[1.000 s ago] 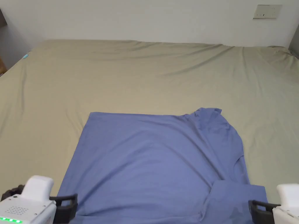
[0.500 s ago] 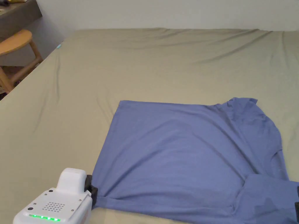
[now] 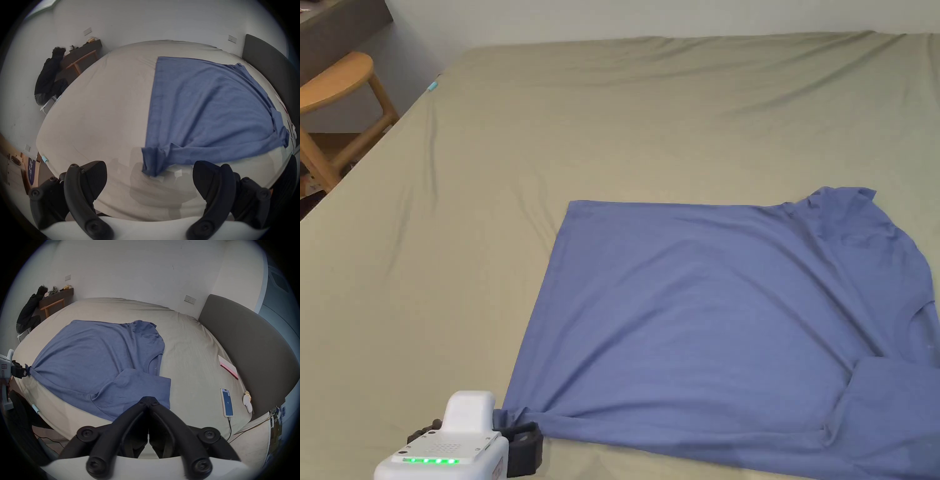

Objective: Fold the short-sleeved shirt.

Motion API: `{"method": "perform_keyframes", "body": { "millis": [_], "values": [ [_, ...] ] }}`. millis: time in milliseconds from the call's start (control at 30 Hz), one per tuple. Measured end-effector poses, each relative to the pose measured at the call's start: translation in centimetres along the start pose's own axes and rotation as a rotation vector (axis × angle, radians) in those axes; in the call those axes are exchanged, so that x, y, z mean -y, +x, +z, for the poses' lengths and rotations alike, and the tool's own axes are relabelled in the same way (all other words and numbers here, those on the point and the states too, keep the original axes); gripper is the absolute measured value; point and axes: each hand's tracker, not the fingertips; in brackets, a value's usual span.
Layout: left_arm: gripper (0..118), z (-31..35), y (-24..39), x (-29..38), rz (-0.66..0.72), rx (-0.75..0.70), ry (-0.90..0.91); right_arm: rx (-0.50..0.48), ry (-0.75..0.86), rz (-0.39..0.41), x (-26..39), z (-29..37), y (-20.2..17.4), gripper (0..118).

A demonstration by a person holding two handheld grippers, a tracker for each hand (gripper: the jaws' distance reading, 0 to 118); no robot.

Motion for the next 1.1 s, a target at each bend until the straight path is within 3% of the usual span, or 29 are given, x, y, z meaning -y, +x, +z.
{"method": "perform_keyframes", "body": {
  "millis": [100, 167, 267, 300, 400, 600, 633, 667, 700, 733, 867, 1033, 1067, 1100],
  "values": [
    [105, -1.2, -0.3, -0.4, 0.042, -0.003, -0.004, 0.003, -0.005, -0.005, -0.3, 0.0, -0.2, 2],
    [88, -1.9, -0.2, -0.7, 0.054, 0.007, -0.013, 0.001, -0.007, -0.007, -0.3, 0.0, -0.2, 2],
    [9, -2.0, 0.6, -0.5, 0.023, 0.042, -0.030, 0.003, -0.011, -0.003, -0.2, -0.2, -0.2, 2],
    [3, -1.9, 0.9, -0.4, 0.005, 0.069, -0.027, 0.011, -0.011, -0.006, -0.1, -0.2, 0.0, 2],
    [2, -1.9, 1.6, -0.3, -0.069, 0.079, -0.048, 0.014, -0.020, -0.030, -0.2, -0.6, 0.6, 2],
    [3, 0.9, 0.0, -1.4, 0.008, 0.072, 0.033, 0.019, -0.113, -0.095, 1.4, -2.5, 2.8, 4],
    [3, 1.6, -0.1, -1.4, 0.007, 0.071, 0.047, 0.017, -0.156, -0.112, 2.0, -3.0, 3.5, 17],
    [3, 2.1, -0.2, -1.5, 0.005, 0.067, 0.053, -0.003, -0.208, -0.119, 2.7, -3.8, 4.2, 45],
    [3, 2.5, -0.3, -1.5, 0.003, 0.065, 0.061, 0.005, -0.276, -0.115, 3.5, -4.7, 5.1, 89],
    [3, 2.8, -0.3, -1.5, 0.005, 0.065, 0.070, -0.034, -0.293, -0.122, 4.2, -5.0, 5.5, 99],
    [3, 3.1, -0.1, -1.4, -0.011, 0.050, 0.063, -0.058, -0.347, -0.054, 6.3, -6.1, 5.9, 99],
    [3, 2.8, 0.9, -1.5, -0.038, 0.028, 0.038, -0.112, -0.372, -0.081, 6.7, -8.7, 5.3, 99],
    [3, 2.8, 1.0, -1.5, -0.040, 0.024, 0.034, -0.116, -0.381, -0.077, 6.6, -9.3, 4.9, 95],
    [3, 2.8, 1.0, -1.5, -0.042, 0.023, 0.031, -0.124, -0.392, -0.069, 6.5, -9.9, 4.7, 84]
  ]
}}
